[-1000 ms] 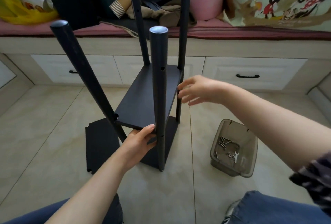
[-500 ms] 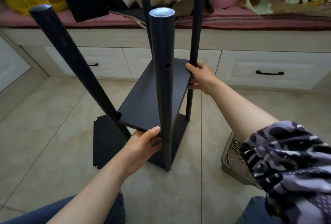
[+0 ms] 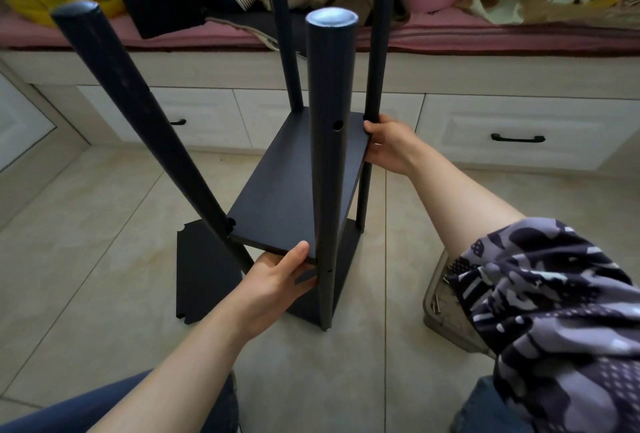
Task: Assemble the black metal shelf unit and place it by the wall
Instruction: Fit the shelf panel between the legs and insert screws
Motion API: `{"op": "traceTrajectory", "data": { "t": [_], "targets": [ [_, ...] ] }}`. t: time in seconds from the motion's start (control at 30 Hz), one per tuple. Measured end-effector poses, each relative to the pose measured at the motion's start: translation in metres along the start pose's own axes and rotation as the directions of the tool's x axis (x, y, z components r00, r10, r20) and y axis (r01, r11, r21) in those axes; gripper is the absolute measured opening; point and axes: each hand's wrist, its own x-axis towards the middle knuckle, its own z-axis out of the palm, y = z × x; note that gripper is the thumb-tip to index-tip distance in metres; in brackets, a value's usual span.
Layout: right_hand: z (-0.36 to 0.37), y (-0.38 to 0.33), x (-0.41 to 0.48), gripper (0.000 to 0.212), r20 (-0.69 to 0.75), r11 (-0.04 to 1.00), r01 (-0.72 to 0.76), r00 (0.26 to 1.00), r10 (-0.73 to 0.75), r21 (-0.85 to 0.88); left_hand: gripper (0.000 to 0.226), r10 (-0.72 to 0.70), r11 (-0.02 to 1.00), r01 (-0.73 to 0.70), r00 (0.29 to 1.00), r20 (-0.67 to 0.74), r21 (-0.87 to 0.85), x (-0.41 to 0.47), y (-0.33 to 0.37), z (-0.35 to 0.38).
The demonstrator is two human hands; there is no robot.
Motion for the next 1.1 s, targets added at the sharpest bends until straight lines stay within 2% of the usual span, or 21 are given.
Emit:
{"op": "traceTrajectory", "data": {
  "t": [0.2, 0.4, 0.6, 0.77, 0.9, 1.1],
  "targets": [
    [0.003, -0.001, 0.0, 0.025, -0.031, 1.0, -0.002, 1.0, 0.003, 0.027, 0.059, 0.006, 1.0, -0.006, 1.0, 0.008, -0.009, -0.002, 0.003, 0.001],
    [0.006, 0.004, 0.001, 0.023, -0.049, 0.994, 0.039, 0.998, -0.044, -0.098, 0.05, 0.025, 1.0, -0.026, 0.999, 0.021, 0.014, -0.002, 0.005, 0.005],
    [0.006, 0.004, 0.008, 0.032, -0.038, 0.991, 0.02, 0.999, -0.016, 0.131, 0.043, 0.013, 1.0, -0.013, 1.0, 0.005, 0.015, -0.002, 0.0, 0.009],
    [0.01, 0.004, 0.007, 0.036, -0.058, 0.986, 0.011, 0.998, -0.001, 0.168, 0.049, -0.001, 1.0, 0.001, 1.0, -0.021, 0.012, -0.003, 0.001, 0.008],
    [0.011, 0.0, 0.005, 0.035, -0.06, 0.988, -0.008, 0.998, 0.017, 0.154, 0.038, -0.002, 1.0, 0.002, 1.0, -0.01, -0.014, -0.003, 0.001, 0.006],
    [0.015, -0.002, 0.002, 0.031, -0.093, 0.985, -0.091, 0.99, 0.105, 0.144, 0.049, -0.011, 1.0, 0.011, 1.0, 0.0, 0.009, -0.003, 0.002, 0.005]
  ]
}}
